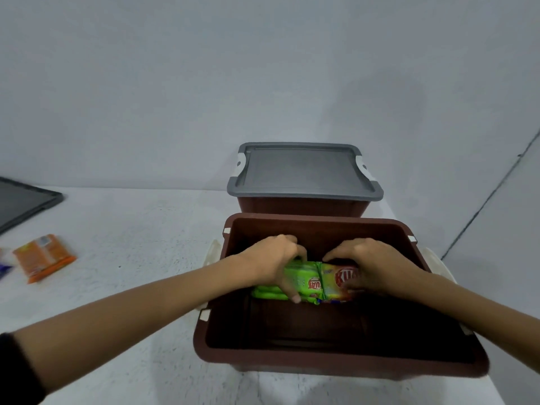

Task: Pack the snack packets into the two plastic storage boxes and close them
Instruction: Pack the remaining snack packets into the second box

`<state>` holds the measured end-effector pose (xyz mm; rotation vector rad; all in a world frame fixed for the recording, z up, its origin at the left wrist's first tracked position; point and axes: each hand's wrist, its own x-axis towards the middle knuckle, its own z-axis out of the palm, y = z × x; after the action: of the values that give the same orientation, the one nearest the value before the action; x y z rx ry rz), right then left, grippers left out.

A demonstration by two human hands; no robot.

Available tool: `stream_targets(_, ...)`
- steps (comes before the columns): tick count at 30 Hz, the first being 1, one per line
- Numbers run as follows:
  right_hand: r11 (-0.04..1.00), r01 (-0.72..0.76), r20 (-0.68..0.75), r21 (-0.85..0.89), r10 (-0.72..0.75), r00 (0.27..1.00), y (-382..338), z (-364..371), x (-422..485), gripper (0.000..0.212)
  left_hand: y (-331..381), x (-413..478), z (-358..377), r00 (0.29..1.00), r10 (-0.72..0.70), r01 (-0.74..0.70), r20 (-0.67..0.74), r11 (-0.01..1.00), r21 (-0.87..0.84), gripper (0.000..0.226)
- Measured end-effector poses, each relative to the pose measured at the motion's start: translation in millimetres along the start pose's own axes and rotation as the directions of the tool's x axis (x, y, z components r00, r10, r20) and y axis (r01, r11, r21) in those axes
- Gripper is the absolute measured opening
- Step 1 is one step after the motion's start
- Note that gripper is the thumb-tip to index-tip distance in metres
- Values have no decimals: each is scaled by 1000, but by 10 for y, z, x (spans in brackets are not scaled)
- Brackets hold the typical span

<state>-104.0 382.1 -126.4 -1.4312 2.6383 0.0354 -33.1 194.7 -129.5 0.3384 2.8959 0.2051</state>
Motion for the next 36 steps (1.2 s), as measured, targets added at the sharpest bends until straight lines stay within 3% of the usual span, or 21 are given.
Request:
stream_targets(3, 999, 27, -109, 31, -24, 994, -101, -204, 90, 51, -103, -174, -264, 989, -24, 0, -147, 987, -163, 62)
stream_targets(7, 986, 101, -231, 136, -68, 971, -408, -556, 414, 48, -373, -521, -617, 910, -141, 12, -390, 949, -316, 46)
stream_targets(11, 954, 247, -328, 169, -181, 927, -850, -811, 872, 43, -887, -1043, -719, 802, -330, 183, -499, 929, -322, 37)
stream_targets(14, 915, 349, -329, 200, -273, 904, -1292, -886, 1286, 39, -1324, -1540, -627, 673, -522, 358, -524, 850, -386, 36)
stream_targets(17, 874, 438, -335, 209, -357, 872, -1828, -853, 1712, 33, -1779, -2080, -393, 505, -707, 554, -495, 706, -442, 40)
stream_targets(20, 833, 512, -336, 207, -431, 837, -2446, -736, 2126, 33, -2142, -2600, -63, 263, -868, 692, -422, 474, -544, 50)
stream_targets(23, 800, 560, -249, 216, -510, 824, -3051, -525, 2516, 40, -2352, -3011, 260, 8, -967, 706, -255, 186, -684, 56)
stream_targets(26, 805, 567, -79, 174, -563, 823, -3584, -225, 2850, 53, -2434, -3318, 481, -166, -980, 687, -106, -38, -726, 72)
stream_targets(30, 846, 522, 44, 109, -528, 848, -4001, 232, 3126, 66, -2541, -3472, 685, -255, -967, 612, 5, -165, -774, 88)
stream_targets(33, 854, 499, -16, 148, -503, 864, -4150, 425, 3220, 67, -2634, -3466, 833, -256, -966, 644, 39, -200, -738, 93)
stream_targets(36, 903, 383, 2, 195, -391, 921, -4212, 518, 3300, 68, -2663, -3441, 933, -258, -966, 739, -2, -196, -645, 92)
